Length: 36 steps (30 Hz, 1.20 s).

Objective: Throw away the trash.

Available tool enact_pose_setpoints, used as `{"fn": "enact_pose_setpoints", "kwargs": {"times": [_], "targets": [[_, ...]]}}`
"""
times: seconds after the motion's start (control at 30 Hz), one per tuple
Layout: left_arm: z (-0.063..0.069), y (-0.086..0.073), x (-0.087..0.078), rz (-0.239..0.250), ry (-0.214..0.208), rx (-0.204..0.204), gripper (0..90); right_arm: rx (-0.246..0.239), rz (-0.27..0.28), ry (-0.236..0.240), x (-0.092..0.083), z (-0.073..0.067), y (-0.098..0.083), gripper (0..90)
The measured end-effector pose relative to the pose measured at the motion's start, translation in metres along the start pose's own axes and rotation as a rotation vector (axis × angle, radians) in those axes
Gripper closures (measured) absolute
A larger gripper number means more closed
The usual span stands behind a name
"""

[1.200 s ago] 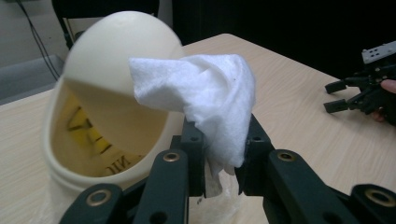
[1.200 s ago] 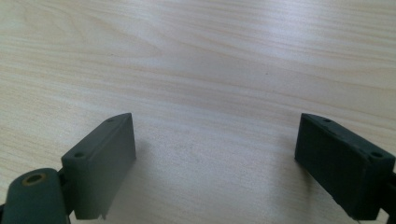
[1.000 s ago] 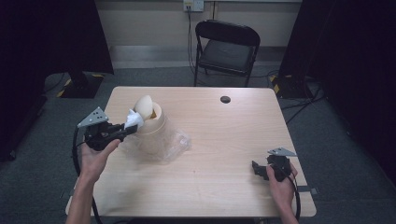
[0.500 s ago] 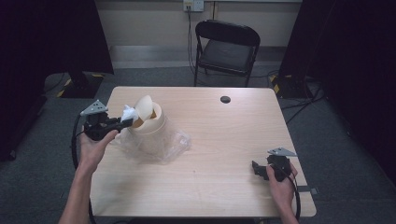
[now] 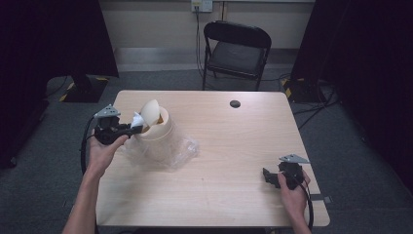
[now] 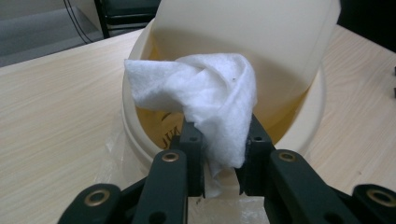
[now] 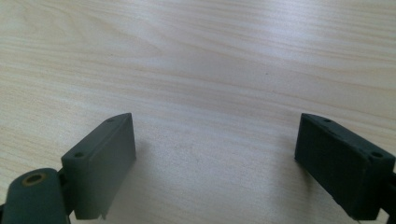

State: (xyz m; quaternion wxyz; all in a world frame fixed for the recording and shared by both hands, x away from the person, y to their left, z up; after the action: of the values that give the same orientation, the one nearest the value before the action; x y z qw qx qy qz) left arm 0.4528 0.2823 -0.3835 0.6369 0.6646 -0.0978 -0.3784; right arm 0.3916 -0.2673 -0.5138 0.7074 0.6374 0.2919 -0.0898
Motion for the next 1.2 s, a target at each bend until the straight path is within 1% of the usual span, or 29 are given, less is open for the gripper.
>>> {"fn": "enact_pose_setpoints", "kwargs": {"times": [0.1,0.13,0.2,0.23,0.33,0.4,0.5,0.53,0.57,0.6,0.63,0.67,0.73,0.8,0.83,0.87,0.97,1.03,1.17,1.2], "targets": [[-0.001,-0.001,0.003,-0.008,-0.001,0.001,75.6,0.000,0.000,0.000,0.000,0.000,0.000,11.4],[-0.001,-0.001,0.004,-0.009,0.000,-0.007,75.6,0.000,0.000,0.000,0.000,0.000,0.000,11.4],[-0.002,-0.001,0.005,-0.011,-0.005,-0.001,75.6,0.000,0.000,0.000,0.000,0.000,0.000,11.4],[-0.002,-0.001,0.006,-0.022,-0.006,-0.007,75.6,0.000,0.000,0.001,0.000,0.000,0.000,11.4],[-0.001,0.003,0.009,-0.059,0.007,0.012,75.6,0.000,0.000,0.000,0.000,0.000,0.000,11.4],[-0.001,0.005,0.012,-0.078,0.003,0.024,75.5,0.000,0.000,0.000,0.000,0.000,0.000,11.4],[-0.001,0.005,0.015,-0.089,0.000,0.016,75.4,0.000,0.000,0.000,0.000,0.000,0.000,11.4],[-0.003,0.004,0.018,-0.091,-0.010,0.008,75.4,0.000,0.000,0.000,0.000,0.000,0.000,11.4],[-0.004,0.004,0.018,-0.093,-0.011,0.007,75.3,0.000,0.000,0.000,0.000,0.000,0.000,11.4],[-0.003,0.003,0.019,-0.089,-0.016,-0.006,75.3,0.000,0.000,0.000,0.000,0.000,0.000,11.4],[-0.004,0.003,0.020,-0.092,-0.018,-0.002,75.3,0.000,0.000,0.000,0.000,0.000,0.000,11.4],[-0.004,0.003,0.021,-0.098,-0.019,-0.009,75.2,0.000,0.000,0.000,0.000,0.000,0.000,11.4],[-0.004,0.004,0.024,-0.109,-0.027,-0.010,75.0,0.000,0.000,0.000,0.000,0.000,0.000,11.4],[-0.003,0.005,0.028,-0.141,-0.023,0.000,74.8,0.000,0.000,0.000,0.000,0.000,0.000,11.4],[-0.003,0.005,0.030,-0.158,-0.020,0.020,74.8,0.000,0.000,0.000,0.000,0.000,0.000,11.4],[-0.002,0.006,0.032,-0.163,-0.018,0.011,74.7,0.000,0.000,0.000,0.000,0.000,0.000,11.4],[-0.005,0.006,0.035,-0.171,-0.018,0.012,74.3,0.000,0.000,0.000,0.000,0.000,0.000,11.4],[-0.007,0.005,0.035,-0.171,-0.018,-0.001,74.1,0.000,0.000,0.000,0.000,0.000,0.000,11.4],[-0.008,0.007,0.036,-0.181,-0.014,-0.003,73.7,0.000,0.000,0.000,0.000,0.000,0.000,11.4],[-0.009,0.007,0.037,-0.179,-0.019,-0.016,73.6,0.000,0.000,0.000,0.000,0.000,0.000,11.4]]}}
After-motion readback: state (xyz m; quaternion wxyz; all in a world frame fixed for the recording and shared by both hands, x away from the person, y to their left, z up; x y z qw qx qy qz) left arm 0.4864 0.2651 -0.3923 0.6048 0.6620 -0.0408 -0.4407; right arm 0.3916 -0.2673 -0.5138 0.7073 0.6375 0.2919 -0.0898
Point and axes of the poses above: each handheld gripper's, and its own axes: x roughly forward along the jaws, y roughly out of its top, z roughly to its right, the point moved 2 cm from there along x, roughly forward along the jaws, and after that the axes turned 11 degrees about z, right-handed, at the moved point
